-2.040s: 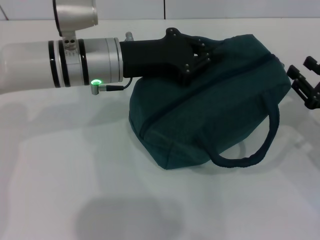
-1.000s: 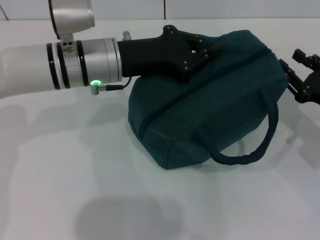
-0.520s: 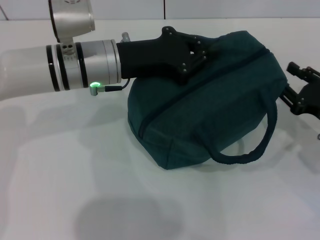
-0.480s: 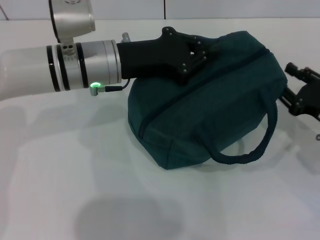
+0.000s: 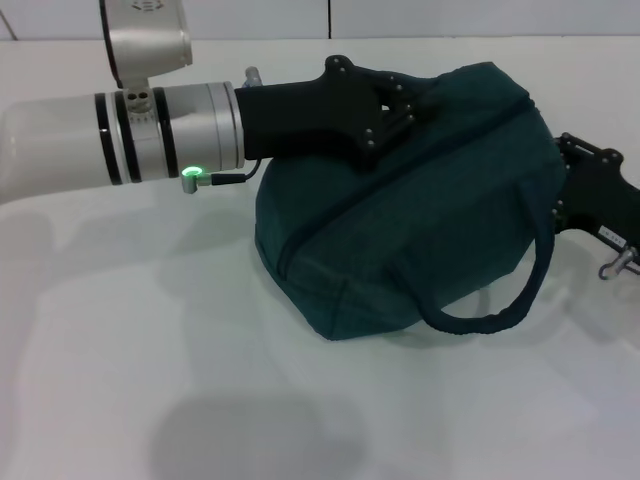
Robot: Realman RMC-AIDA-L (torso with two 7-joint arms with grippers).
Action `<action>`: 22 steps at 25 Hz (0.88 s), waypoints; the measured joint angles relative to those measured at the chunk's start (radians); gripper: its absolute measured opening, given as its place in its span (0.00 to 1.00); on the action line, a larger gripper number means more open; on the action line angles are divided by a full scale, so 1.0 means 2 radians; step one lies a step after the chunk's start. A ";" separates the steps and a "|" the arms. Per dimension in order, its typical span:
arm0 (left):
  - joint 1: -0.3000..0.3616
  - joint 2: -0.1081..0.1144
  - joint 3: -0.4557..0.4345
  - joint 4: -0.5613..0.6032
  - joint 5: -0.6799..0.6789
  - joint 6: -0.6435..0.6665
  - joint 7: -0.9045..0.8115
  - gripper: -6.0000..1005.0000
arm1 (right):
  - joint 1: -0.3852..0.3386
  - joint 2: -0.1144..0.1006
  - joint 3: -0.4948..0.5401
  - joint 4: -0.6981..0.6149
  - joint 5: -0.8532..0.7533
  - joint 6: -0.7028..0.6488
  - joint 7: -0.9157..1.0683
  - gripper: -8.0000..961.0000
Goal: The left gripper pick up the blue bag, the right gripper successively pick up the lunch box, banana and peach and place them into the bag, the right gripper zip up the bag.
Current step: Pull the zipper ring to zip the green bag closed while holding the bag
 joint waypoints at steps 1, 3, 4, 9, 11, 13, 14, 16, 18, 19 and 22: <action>0.000 0.000 0.000 0.000 0.000 0.000 0.000 0.08 | 0.000 0.000 -0.002 0.000 0.001 0.001 0.000 0.47; 0.001 0.000 -0.001 0.000 0.000 0.000 0.000 0.08 | -0.001 0.000 -0.003 0.000 0.003 0.002 0.000 0.47; 0.001 0.000 -0.001 0.000 0.000 0.000 0.001 0.08 | -0.002 0.000 -0.003 0.000 0.003 0.002 0.000 0.47; 0.002 0.000 -0.002 0.000 0.000 0.000 0.002 0.09 | -0.005 0.000 -0.002 0.003 0.005 -0.001 0.001 0.47; 0.001 0.000 -0.002 0.000 -0.001 0.000 0.003 0.09 | -0.006 -0.001 0.000 0.005 0.008 0.002 -0.001 0.47; 0.001 0.000 -0.002 0.000 -0.002 0.000 0.003 0.09 | -0.009 -0.001 0.001 0.007 0.015 0.005 -0.001 0.47; 0.000 0.000 -0.001 0.000 -0.004 0.000 0.004 0.09 | -0.011 -0.001 0.001 0.006 0.019 0.006 0.000 0.47; 0.000 0.000 0.000 0.000 -0.006 -0.002 0.006 0.09 | -0.014 -0.002 0.001 0.005 0.023 0.007 0.001 0.47; 0.000 0.000 0.001 0.000 -0.006 -0.003 0.010 0.09 | -0.017 -0.003 0.001 0.004 0.025 0.007 0.004 0.47; 0.001 0.000 0.001 -0.001 -0.006 -0.003 0.012 0.09 | -0.017 -0.003 0.002 0.004 0.025 0.007 0.007 0.47; 0.001 0.000 0.001 -0.004 -0.007 -0.003 0.013 0.09 | -0.018 -0.004 0.002 0.006 0.025 0.007 0.022 0.47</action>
